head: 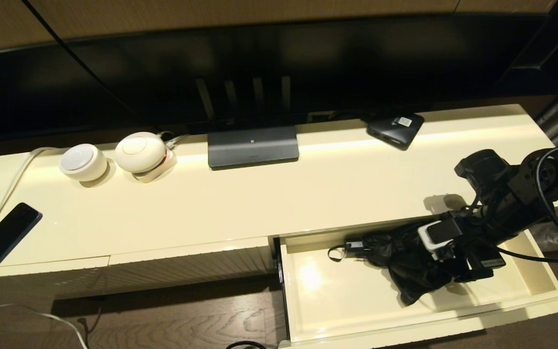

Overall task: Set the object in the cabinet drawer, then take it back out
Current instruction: Take the umbrella out of the drawer and put it on the table

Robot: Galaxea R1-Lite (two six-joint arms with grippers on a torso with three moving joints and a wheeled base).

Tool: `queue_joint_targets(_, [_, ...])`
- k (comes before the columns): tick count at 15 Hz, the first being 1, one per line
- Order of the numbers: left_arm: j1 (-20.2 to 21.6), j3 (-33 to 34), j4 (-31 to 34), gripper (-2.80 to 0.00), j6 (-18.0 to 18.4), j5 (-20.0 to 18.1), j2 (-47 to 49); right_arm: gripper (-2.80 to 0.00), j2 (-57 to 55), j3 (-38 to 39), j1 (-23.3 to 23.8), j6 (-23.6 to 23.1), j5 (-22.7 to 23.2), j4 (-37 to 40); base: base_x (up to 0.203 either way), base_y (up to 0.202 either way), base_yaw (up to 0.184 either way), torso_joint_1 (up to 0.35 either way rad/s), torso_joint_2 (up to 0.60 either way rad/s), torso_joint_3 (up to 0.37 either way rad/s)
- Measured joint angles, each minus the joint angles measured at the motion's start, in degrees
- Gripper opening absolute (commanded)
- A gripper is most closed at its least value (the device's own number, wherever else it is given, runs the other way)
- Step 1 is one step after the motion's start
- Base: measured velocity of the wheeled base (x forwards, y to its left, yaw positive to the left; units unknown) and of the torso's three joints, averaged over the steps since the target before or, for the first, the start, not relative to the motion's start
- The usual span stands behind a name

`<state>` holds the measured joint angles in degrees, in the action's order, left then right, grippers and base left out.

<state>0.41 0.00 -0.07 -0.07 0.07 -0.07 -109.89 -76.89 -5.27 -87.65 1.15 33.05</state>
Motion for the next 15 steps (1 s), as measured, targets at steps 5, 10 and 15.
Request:
queue_joint_targets(5, [0.00,0.00,0.05,-2.80,0.00,0.02,0.00,0.00,-2.41,-1.45,0.01,0.15,0.06,-1.34,0.000,0.000,0.000,0.000,0.00,0.000])
queue_joint_targets(10, [0.00,0.00,0.02,-2.80,0.00,0.00,0.00,0.00,-4.74,-2.69,0.04,0.26,0.06,-2.05,0.000,0.000,0.000,0.000,0.00,0.000])
queue_joint_targets(15, [0.00,0.00,0.02,-2.80,0.00,0.01,0.00,0.00,-5.90,-3.31,-0.10,0.44,0.11,-2.29,0.000,0.000,0.000,0.000,0.00,0.000])
